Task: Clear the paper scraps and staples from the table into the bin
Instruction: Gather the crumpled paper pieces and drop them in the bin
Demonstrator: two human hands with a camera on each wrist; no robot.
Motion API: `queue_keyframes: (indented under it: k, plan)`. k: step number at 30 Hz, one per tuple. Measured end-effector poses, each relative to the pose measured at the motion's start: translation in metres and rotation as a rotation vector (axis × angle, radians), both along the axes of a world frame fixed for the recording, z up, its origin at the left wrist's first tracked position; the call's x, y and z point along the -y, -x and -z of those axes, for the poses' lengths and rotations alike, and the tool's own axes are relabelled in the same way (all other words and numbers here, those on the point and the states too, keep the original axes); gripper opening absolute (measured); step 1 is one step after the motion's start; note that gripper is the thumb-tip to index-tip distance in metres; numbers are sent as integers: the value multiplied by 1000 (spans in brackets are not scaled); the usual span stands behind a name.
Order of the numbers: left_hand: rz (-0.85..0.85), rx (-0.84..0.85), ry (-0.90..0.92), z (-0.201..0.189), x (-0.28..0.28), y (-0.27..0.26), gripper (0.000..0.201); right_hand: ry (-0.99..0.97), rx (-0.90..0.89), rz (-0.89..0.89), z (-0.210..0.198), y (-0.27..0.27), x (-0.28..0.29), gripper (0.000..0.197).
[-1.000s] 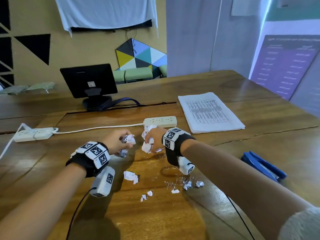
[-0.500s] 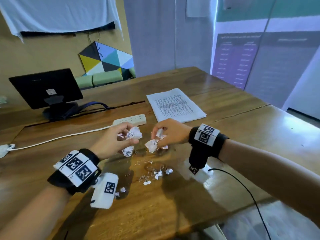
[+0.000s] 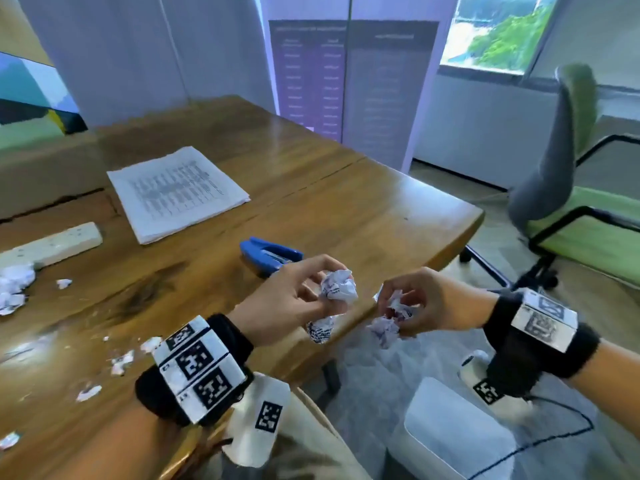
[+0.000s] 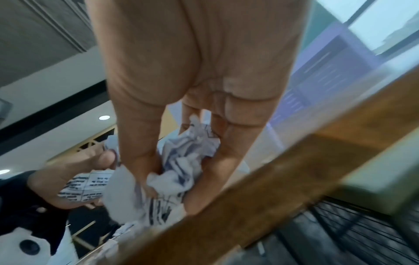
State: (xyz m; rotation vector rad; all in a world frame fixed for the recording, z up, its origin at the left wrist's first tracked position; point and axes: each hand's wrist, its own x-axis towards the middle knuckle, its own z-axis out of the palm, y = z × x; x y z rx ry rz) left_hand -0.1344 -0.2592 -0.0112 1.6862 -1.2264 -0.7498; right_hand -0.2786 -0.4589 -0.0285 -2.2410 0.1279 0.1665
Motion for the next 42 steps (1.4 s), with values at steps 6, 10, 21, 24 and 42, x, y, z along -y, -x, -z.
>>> queue_keyframes:
  k: [6, 10, 21, 24, 42]
  plan:
    - [231, 60, -157, 56, 81, 64, 31, -141, -185, 206, 75, 85, 49, 24]
    - [325, 105, -299, 104, 127, 97, 34, -266, -309, 437, 161, 123, 75, 26]
    - [87, -341, -677, 241, 199, 130, 25, -470, -688, 1045, 334, 185, 88, 17]
    - [-69, -475, -740, 272, 201, 139, 14, -577, -692, 1156, 355, 192, 85, 15]
    - [-174, -572, -925, 305, 209, 173, 38, -653, -756, 1316, 379, 209, 83, 24]
